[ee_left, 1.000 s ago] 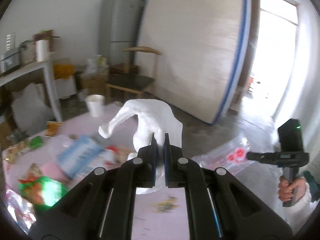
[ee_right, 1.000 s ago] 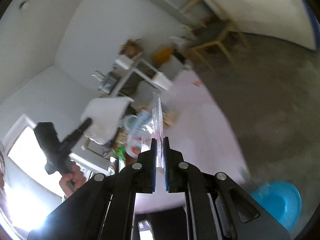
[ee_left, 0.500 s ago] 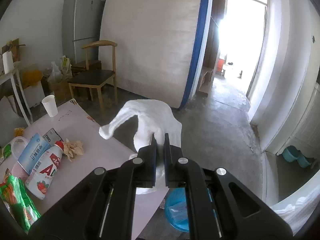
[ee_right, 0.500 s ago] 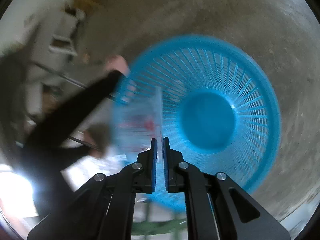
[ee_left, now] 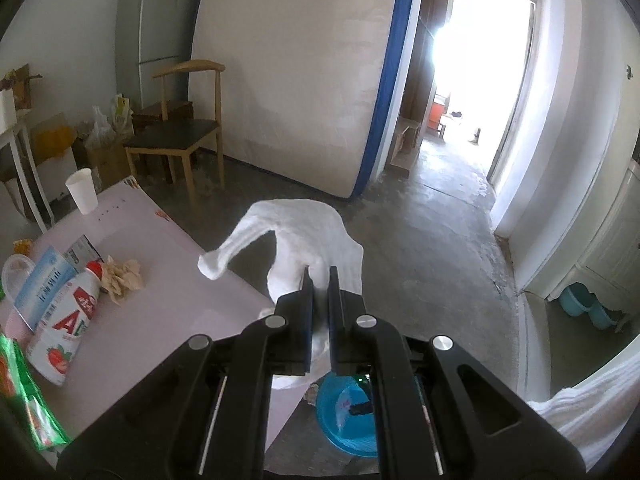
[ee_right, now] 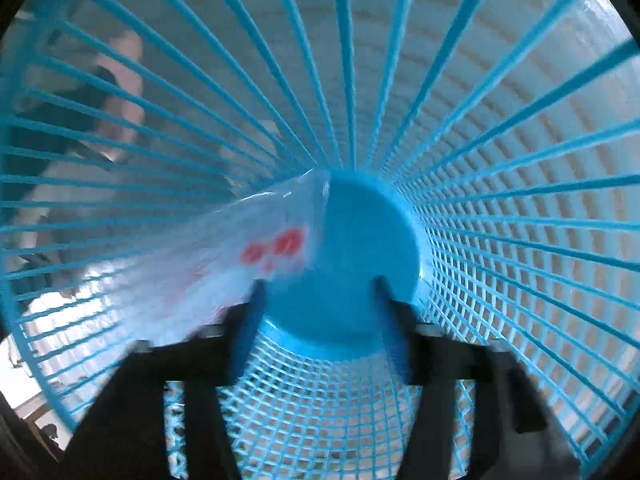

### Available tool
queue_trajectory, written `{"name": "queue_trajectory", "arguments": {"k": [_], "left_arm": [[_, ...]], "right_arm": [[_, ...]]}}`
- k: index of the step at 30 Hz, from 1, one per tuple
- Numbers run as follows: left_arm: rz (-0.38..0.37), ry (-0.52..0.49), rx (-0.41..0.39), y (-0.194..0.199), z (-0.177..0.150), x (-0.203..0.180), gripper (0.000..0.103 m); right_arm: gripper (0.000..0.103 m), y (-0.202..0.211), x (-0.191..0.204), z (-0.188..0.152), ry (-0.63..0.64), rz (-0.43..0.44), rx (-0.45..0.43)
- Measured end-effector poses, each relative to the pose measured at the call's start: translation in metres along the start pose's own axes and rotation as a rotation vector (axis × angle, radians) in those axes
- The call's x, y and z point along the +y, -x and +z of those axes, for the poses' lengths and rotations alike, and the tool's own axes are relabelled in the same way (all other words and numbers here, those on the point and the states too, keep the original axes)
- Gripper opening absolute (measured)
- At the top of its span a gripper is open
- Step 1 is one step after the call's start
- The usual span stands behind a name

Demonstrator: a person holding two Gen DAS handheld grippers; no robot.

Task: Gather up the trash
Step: 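Carry both bags to the blue floor basket and open the right gripper over it, then open the left gripper to drop the white bag into the blue basket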

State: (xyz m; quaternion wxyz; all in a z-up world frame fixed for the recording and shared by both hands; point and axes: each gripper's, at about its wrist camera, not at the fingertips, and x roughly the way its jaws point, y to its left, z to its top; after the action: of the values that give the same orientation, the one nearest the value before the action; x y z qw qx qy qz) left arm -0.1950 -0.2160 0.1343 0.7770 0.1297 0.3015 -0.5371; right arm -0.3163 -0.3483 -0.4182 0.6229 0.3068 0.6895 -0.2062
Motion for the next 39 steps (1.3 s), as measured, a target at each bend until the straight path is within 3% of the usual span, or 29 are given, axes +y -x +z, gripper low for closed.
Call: {"name": "queue_trajectory", "arguments": {"k": [5, 9, 11, 16, 22, 23, 25, 26, 27, 30, 32, 36, 39], "left_arm": [[-0.026, -0.028, 0.058, -0.015, -0.006, -0.011, 0.005], [-0.096, -0.050, 0.151, -0.039, -0.019, -0.028, 0.005], [-0.105, -0.070, 0.205, -0.053, -0.028, -0.037, 0.005], [-0.176, -0.076, 0.392, -0.103, -0.062, -0.062, 0.005], [-0.210, -0.066, 0.689, -0.198, -0.133, -0.095, 0.005], [-0.208, -0.065, 0.729, -0.214, -0.145, -0.099, 0.008], [-0.189, -0.059, 0.791, -0.245, -0.169, -0.104, 0.026], [-0.150, -0.056, 0.815, -0.260, -0.178, -0.103, 0.039], [-0.135, -0.043, 0.824, -0.266, -0.181, -0.099, 0.040], [-0.181, 0.037, 0.850, -0.268, -0.182, -0.094, 0.040], [-0.183, 0.022, 0.815, -0.254, -0.171, -0.092, 0.043], [-0.212, 0.019, 0.652, -0.190, -0.114, -0.076, 0.044], [-0.209, 0.025, 0.457, -0.115, -0.055, -0.054, 0.046]], "right_arm": [[0.058, 0.020, -0.003, -0.003, 0.025, -0.085, -0.062], [0.058, 0.084, -0.010, -0.015, 0.017, -0.026, -0.171], [0.058, 0.118, -0.020, -0.025, -0.023, -0.048, -0.226], [0.058, 0.227, -0.069, -0.069, -0.206, -0.006, -0.435], [0.058, 0.284, -0.122, -0.109, -0.390, 0.068, -0.543], [0.058, 0.289, -0.129, -0.113, -0.408, 0.075, -0.555], [0.058, 0.297, -0.138, -0.117, -0.444, 0.081, -0.587], [0.058, 0.295, -0.138, -0.121, -0.458, 0.079, -0.601], [0.058, 0.294, -0.137, -0.123, -0.468, 0.083, -0.613], [0.058, 0.297, -0.134, -0.130, -0.455, 0.114, -0.613], [0.058, 0.310, -0.137, -0.132, -0.430, 0.133, -0.618], [0.058, 0.340, -0.112, -0.126, -0.355, 0.182, -0.674], [0.058, 0.368, -0.087, -0.121, -0.282, 0.218, -0.732]]}}
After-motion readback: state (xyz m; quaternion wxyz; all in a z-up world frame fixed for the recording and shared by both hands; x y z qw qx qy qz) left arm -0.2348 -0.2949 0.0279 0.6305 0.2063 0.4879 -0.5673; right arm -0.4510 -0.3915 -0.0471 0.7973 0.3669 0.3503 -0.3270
